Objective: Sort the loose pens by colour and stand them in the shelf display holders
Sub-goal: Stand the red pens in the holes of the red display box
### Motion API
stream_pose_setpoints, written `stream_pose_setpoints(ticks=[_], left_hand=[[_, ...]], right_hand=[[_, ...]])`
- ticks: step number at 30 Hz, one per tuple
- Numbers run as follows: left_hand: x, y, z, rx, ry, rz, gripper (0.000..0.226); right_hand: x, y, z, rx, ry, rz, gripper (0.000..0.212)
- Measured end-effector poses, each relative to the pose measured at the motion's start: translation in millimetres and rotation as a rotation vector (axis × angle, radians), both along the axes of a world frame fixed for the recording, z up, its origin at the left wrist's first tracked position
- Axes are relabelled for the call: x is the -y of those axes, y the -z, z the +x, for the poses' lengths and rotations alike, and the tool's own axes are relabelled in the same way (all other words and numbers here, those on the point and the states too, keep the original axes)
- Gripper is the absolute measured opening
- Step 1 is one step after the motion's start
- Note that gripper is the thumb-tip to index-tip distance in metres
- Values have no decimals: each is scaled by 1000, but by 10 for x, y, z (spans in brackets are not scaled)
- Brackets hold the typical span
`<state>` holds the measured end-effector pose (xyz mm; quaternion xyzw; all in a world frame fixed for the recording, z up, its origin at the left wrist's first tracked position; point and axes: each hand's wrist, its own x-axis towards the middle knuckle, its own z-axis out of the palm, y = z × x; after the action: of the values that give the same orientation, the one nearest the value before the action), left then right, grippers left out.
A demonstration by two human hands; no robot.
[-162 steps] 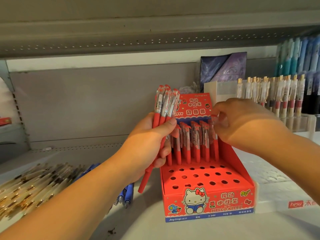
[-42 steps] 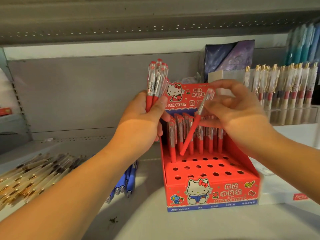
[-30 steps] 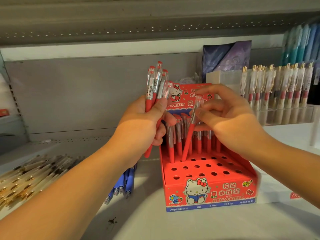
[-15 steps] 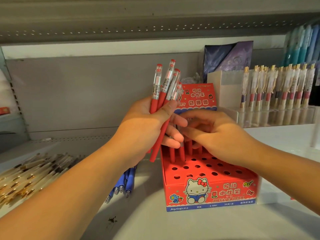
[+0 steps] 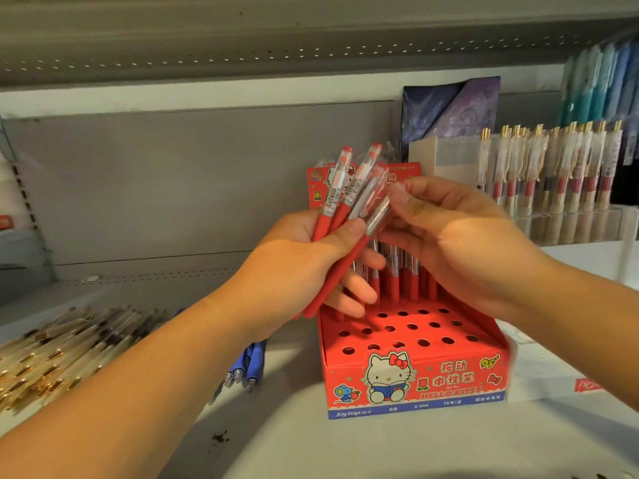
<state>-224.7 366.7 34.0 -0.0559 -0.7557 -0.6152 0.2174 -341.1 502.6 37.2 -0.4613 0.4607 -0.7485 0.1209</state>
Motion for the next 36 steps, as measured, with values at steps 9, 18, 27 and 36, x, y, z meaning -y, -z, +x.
stream_pose_setpoints(ticks=[9,18,27,36], left_hand=[[82,-66,-2,-193,-159,33,20],[76,-68,14,-88,-117,97,24],[70,-74,11,-62,-45,150,24],[33,-21,20,-45,4,40,19]], right_hand=[[-74,-115,-80,61,184,-82,15],[-30,-42,-90,-298,390,15,27],[-20,27,-135,-385,385,35,32],[17,156,-132,-470,320,368,24]])
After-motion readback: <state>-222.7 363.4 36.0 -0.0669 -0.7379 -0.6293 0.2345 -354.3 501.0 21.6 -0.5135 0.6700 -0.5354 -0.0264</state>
